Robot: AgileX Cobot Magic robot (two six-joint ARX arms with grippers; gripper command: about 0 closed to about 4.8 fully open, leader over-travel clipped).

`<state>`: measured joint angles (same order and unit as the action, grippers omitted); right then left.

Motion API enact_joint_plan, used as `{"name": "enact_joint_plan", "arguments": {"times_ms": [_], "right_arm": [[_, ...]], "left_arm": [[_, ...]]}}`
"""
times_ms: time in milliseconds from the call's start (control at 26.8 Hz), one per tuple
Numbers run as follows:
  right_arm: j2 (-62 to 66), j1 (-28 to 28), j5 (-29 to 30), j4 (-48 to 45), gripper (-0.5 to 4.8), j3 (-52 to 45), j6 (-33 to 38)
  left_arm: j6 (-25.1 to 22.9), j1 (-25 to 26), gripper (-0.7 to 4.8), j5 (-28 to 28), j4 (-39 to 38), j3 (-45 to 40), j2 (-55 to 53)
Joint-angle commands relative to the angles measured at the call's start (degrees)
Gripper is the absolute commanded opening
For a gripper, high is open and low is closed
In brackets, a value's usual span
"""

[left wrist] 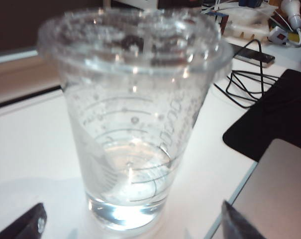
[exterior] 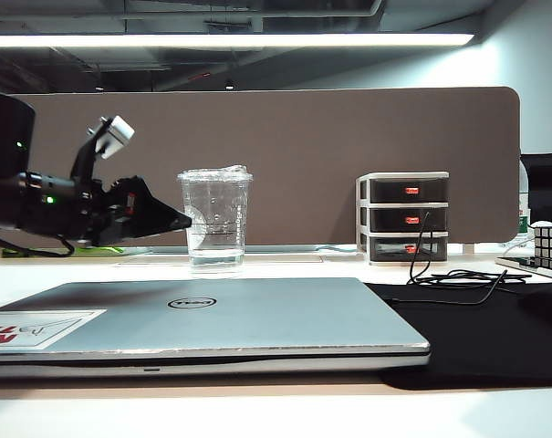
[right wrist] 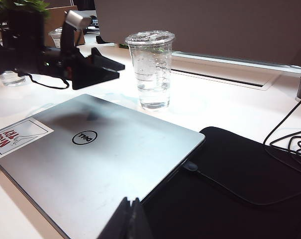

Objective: Pick up the coffee cup and place it on the right side of the laptop.

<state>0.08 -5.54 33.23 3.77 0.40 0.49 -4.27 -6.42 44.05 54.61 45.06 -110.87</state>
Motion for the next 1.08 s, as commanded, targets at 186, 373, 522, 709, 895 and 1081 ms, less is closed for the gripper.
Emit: {"name": "enact_joint_plan", "arguments": {"times_ms": [186, 373, 522, 709, 895, 1081], "right_arm": [[-0.1, 0.0, 0.1, -0.9, -0.01, -0.3, 0.2], [-0.1, 0.0, 0.1, -0.8, -0.01, -0.3, 0.2], [-0.1, 0.0, 0.1, -0.8, -0.01, -0.3, 0.2], [-0.1, 0.0, 0.1, -0.8, -0.01, -0.3, 0.2], [-0.1, 0.0, 0.1, -0.8, -0.01, -0.3, 0.2], [-0.1, 0.0, 0.1, -0.8, -0.01, -0.3, 0.2]], "left_arm": [[0.0, -1.5, 4.79, 3.8, -3.1, 9.0, -5.3], [-0.2, -2.1, 4.79, 3.8, -3.8, 12.5, -8.0], [-0.2, -2.9, 4.79, 3.8, -4.1, 15.2, -10.3], [-0.2, -4.4, 4.79, 3.3, -4.7, 17.7, -11.8], [-0.3, -4.9, 4.79, 2.4, -4.4, 19.7, -12.9], [-0.2, -4.9, 4.79, 2.0, -3.6, 21.4, -13.8]]}}
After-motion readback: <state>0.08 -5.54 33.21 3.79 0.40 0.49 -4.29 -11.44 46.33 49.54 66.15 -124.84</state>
